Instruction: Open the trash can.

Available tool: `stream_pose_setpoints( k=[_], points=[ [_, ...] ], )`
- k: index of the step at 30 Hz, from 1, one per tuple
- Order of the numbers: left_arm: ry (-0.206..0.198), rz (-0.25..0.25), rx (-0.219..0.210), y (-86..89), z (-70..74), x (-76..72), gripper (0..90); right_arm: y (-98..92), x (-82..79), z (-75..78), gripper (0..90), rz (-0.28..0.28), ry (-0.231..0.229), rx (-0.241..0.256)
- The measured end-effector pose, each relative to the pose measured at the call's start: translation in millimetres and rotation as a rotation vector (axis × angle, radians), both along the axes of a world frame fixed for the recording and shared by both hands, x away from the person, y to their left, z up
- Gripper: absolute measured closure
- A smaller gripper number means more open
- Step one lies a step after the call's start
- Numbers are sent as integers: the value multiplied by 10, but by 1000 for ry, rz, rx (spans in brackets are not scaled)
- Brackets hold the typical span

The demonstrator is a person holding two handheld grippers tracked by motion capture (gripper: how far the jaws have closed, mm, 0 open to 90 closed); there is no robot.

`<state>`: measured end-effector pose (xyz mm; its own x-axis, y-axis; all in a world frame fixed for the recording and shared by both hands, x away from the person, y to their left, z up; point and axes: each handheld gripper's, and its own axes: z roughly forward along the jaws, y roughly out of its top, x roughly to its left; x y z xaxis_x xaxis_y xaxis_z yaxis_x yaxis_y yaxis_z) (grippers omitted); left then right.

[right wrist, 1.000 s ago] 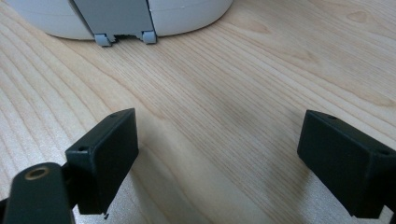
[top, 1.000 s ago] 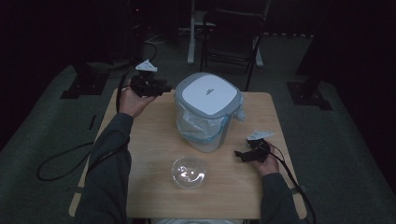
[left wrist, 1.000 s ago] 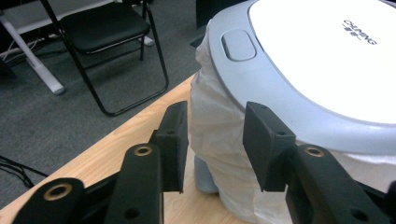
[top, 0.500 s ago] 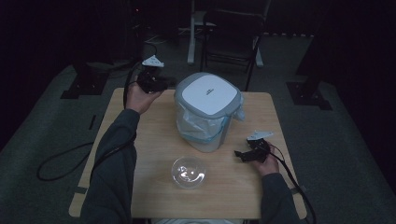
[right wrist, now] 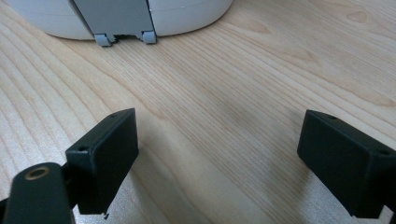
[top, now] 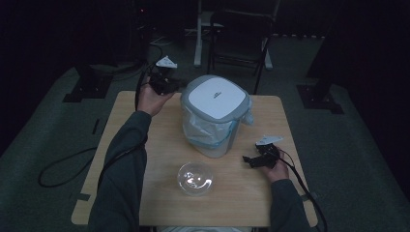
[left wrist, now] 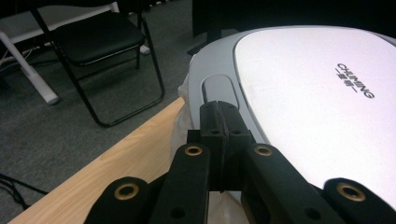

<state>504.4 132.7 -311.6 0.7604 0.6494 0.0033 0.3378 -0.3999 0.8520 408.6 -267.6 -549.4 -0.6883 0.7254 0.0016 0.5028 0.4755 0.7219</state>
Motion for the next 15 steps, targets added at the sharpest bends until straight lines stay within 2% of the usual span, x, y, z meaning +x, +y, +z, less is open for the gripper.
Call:
stream_pose_setpoints(
  k=[5,9,15],
  points=[
    [-1,0,-28,-69,-14,17,900,0,0,0,116,0,0,0],
    [-2,2,-19,-135,-30,40,900,0,0,0,116,0,0,0],
    [-1,17,-32,-177,-43,71,900,0,0,0,116,0,0,0]
  ],
)
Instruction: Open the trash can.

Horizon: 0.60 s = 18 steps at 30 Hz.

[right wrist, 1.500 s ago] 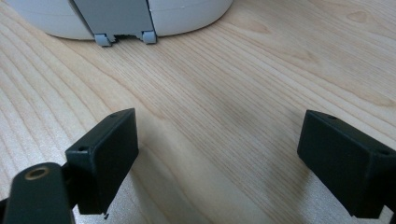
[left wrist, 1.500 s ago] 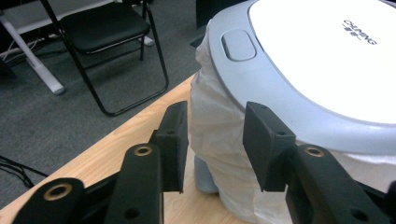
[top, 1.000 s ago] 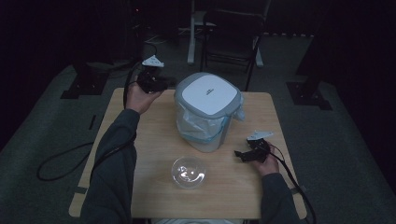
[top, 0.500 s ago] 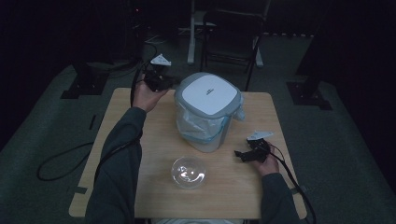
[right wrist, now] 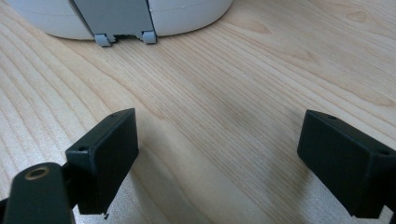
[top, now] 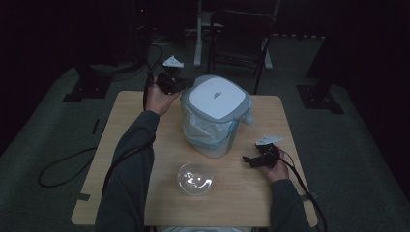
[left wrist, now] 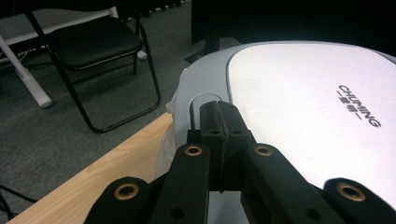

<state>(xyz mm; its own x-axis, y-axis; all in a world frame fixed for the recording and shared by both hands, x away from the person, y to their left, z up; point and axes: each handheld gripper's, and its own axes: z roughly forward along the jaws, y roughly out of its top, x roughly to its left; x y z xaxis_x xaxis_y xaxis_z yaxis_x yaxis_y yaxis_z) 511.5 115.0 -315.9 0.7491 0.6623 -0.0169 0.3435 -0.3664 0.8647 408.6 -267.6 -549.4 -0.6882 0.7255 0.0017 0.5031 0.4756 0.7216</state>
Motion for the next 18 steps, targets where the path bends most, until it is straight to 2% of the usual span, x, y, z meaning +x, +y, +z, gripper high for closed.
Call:
stream_pose_setpoints(
  k=[16,18],
  points=[
    [4,24,17,-42,-10,27,900,0,0,-1,116,1,0,0],
    [7,23,7,-34,-15,30,900,1,0,-1,116,0,0,0]
  ],
)
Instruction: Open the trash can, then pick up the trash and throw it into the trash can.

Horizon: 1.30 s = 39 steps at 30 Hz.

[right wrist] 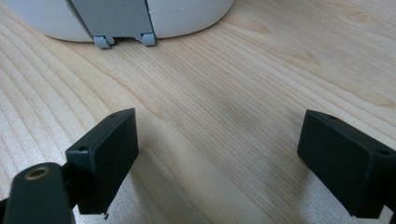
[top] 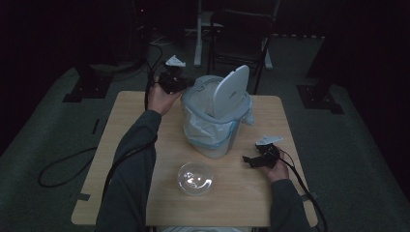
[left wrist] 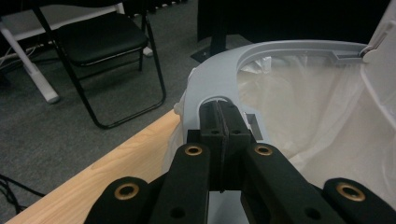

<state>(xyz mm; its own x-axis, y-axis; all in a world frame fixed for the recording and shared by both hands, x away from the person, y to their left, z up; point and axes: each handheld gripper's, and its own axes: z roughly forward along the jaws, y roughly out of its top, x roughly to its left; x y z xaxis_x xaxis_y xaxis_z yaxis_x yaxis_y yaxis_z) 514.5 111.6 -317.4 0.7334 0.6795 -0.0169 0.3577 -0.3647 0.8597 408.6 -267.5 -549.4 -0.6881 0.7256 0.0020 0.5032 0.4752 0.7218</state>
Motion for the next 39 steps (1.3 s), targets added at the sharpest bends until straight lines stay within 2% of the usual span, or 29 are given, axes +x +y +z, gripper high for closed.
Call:
stream_pose_setpoints(
  k=[3,8,20,28,32,39],
  points=[
    [-1,4,-9,13,9,-1,898,0,0,0,116,1,0,0],
    [-2,1,-7,69,27,-39,791,0,0,0,116,1,0,0],
    [-26,33,-93,532,56,-266,655,-1,-1,0,117,1,0,0],
    [-30,33,-80,729,-19,-418,625,0,-4,1,118,-2,-1,-1],
    [-31,32,-64,758,-87,-473,615,0,-6,1,118,-3,-1,-1],
    [-18,-5,-23,746,-253,-649,580,1,-8,0,118,-4,0,0]
  ],
)
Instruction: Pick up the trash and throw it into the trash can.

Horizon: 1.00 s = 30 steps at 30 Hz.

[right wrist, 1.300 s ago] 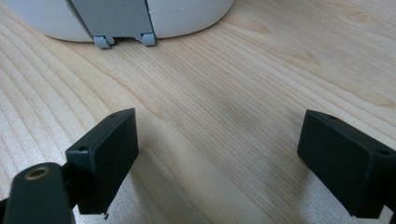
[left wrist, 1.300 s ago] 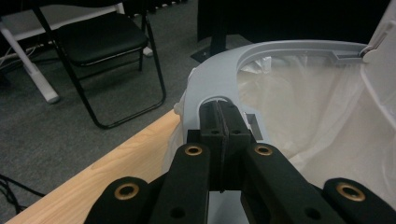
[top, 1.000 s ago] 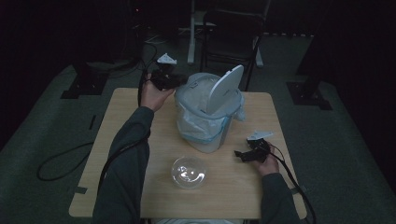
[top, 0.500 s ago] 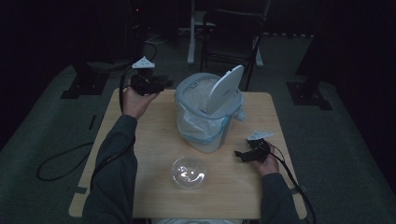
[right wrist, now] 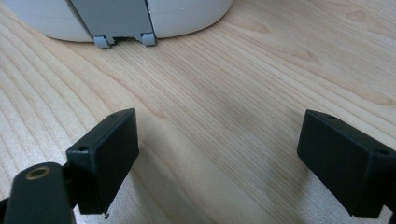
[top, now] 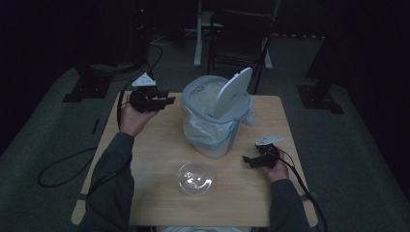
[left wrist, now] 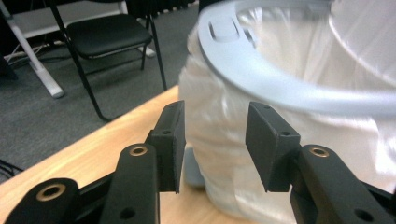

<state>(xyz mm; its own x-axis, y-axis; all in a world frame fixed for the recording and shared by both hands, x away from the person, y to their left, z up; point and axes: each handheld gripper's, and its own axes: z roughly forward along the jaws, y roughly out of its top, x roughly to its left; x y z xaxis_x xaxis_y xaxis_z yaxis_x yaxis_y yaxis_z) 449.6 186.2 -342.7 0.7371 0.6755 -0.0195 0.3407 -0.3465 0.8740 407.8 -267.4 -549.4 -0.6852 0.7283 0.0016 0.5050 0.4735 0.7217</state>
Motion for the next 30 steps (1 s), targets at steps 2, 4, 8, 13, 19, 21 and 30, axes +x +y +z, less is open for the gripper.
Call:
stream_pose_setpoints(
  k=[2,4,8,13,19,21,30],
  points=[
    [5,-2,3,5,-50,-49,568,0,0,0,118,0,0,0],
    [12,-15,-1,10,-105,-98,563,0,0,0,118,0,0,0],
    [16,-27,13,-1,-224,-195,558,0,0,0,118,0,0,0],
    [40,-64,9,-16,-372,-313,558,0,-1,0,118,0,0,-1],
    [62,-92,26,-66,-536,-439,556,0,-4,0,118,0,-1,-1],
    [62,-102,37,-96,-593,-487,556,0,-4,0,118,0,-1,-2],
    [100,-171,70,-310,-881,-696,568,1,-6,0,119,-1,0,-1]
  ],
)
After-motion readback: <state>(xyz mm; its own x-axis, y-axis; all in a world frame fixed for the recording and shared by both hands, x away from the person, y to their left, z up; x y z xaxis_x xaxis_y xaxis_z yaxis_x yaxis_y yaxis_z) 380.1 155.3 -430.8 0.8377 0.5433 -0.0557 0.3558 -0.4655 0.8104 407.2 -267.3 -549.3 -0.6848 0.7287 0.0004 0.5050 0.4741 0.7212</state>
